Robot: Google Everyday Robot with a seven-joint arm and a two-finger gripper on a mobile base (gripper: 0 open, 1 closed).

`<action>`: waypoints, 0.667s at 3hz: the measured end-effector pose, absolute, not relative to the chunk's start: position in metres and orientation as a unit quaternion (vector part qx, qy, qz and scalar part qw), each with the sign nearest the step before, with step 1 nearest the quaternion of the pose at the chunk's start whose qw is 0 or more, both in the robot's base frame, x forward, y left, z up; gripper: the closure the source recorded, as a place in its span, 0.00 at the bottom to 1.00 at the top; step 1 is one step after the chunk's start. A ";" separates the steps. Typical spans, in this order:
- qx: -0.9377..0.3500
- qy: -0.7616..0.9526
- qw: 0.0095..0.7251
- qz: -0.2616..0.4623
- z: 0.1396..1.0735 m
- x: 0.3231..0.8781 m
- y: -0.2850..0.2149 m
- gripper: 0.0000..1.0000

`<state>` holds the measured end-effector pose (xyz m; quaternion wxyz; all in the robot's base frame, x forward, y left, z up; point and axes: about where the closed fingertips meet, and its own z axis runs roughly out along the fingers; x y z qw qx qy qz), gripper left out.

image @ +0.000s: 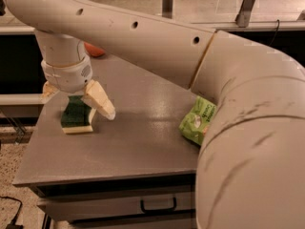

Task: Move sponge near apple

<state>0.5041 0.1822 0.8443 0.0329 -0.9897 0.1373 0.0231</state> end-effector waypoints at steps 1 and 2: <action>-0.990 0.137 0.020 0.015 0.841 0.512 0.179 0.28; -0.988 0.153 0.014 0.005 0.843 0.520 0.177 0.59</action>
Offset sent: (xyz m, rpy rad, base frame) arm 0.0112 -0.0210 -0.0016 -0.1247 -0.0095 -0.0370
